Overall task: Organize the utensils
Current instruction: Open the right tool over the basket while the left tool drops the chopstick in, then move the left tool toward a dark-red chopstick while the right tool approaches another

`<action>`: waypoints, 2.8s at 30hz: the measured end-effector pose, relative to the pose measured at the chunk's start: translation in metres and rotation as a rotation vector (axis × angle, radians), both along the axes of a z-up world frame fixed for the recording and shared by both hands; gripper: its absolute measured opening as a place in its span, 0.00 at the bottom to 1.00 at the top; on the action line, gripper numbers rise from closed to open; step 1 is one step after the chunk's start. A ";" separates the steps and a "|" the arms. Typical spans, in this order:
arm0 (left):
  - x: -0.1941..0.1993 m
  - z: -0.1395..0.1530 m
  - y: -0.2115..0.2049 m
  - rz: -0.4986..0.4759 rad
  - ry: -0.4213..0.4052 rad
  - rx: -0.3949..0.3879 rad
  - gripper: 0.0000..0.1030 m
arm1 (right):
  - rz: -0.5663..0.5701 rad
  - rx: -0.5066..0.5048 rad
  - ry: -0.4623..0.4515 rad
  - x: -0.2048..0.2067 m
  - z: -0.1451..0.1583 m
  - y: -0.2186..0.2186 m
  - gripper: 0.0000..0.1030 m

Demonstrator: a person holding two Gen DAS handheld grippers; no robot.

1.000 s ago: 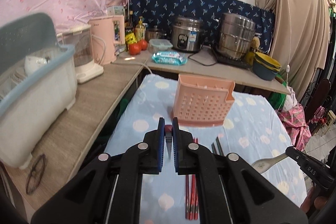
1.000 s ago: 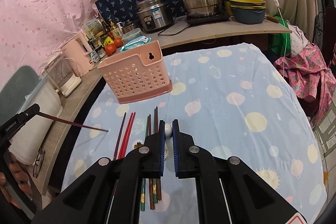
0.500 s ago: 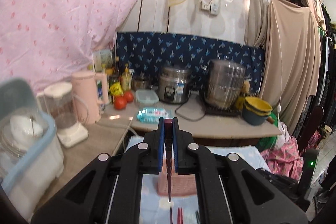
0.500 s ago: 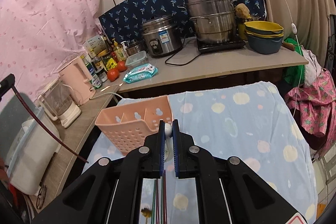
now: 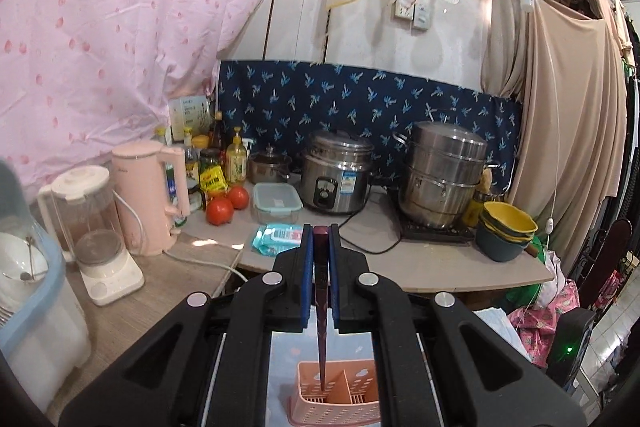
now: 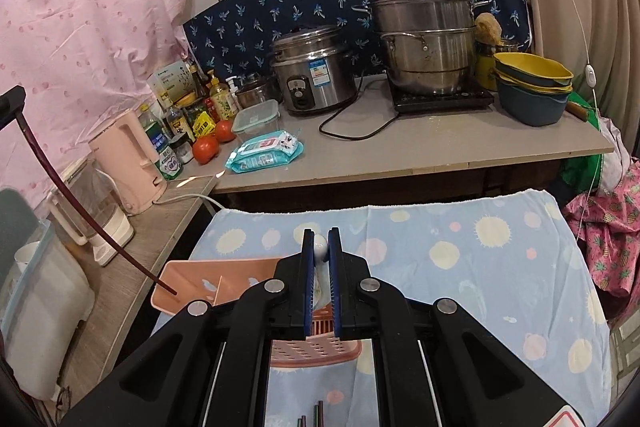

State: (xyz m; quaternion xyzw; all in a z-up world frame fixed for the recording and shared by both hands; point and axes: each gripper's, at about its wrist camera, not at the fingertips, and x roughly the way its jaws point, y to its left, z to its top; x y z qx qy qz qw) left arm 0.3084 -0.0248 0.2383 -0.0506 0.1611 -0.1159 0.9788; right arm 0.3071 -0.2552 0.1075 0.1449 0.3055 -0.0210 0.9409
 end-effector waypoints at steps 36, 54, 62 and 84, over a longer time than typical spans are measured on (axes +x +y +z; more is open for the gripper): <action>-0.134 -0.168 0.054 0.059 0.346 0.068 0.52 | -0.006 0.001 0.159 -0.187 -0.082 0.018 0.36; -0.212 -0.253 0.054 0.051 0.543 0.077 0.52 | 0.096 0.004 0.301 -0.244 -0.155 0.067 0.25; -0.216 -0.264 0.052 0.046 0.572 0.082 0.52 | 0.109 -0.010 0.330 -0.240 -0.168 0.073 0.15; -0.224 -0.282 0.038 -0.007 0.610 0.099 0.52 | 0.087 -0.026 0.336 -0.240 -0.176 0.063 0.08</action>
